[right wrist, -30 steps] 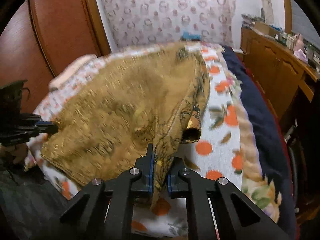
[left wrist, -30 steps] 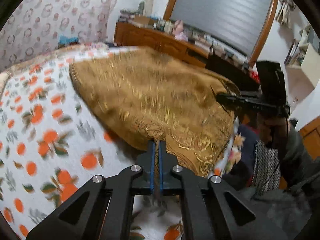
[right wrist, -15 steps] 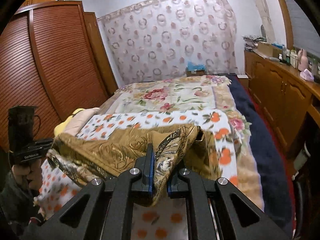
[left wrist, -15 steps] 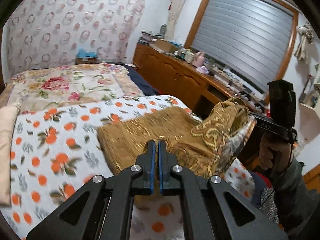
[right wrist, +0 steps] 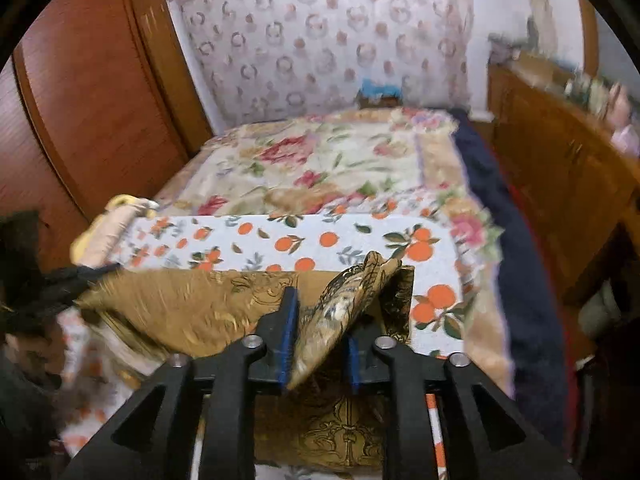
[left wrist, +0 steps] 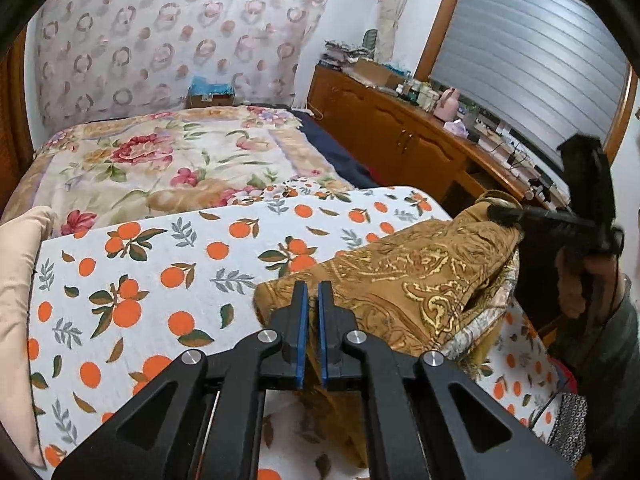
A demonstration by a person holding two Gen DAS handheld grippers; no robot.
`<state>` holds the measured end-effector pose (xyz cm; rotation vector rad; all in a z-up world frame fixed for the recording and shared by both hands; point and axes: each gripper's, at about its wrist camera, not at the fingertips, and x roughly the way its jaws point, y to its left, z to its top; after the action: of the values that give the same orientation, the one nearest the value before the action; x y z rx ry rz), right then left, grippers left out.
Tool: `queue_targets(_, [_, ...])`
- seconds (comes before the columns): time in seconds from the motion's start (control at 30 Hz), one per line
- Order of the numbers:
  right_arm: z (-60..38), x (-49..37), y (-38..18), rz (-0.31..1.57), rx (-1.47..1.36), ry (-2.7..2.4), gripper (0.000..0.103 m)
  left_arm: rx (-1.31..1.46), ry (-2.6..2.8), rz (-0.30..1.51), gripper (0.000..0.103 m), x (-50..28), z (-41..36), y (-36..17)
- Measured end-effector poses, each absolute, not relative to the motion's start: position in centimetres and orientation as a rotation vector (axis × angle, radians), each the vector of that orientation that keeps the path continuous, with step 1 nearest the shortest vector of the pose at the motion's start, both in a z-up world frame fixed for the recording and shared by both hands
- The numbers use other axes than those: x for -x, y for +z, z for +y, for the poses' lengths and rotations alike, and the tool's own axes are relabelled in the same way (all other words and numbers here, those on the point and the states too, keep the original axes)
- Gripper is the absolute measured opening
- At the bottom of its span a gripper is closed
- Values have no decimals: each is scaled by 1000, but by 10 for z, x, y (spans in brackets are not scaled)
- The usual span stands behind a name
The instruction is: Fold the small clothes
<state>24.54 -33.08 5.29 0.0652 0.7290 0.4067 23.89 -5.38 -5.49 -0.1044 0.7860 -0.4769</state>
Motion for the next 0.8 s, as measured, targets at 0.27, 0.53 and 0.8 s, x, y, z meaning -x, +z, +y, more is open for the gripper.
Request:
queue_targets(0.27, [-348, -226, 75, 663, -23, 322, 62, 71, -486, 743, 43, -235, -48, -43])
queue_targets(0.53, [-322, -186, 30, 717, 133, 372, 62, 22, -498, 779, 81, -212, -27, -54])
queue_targets(0.8, [-324, -175, 29, 716, 137, 367, 62, 1, -508, 868, 81, -228, -44, -80])
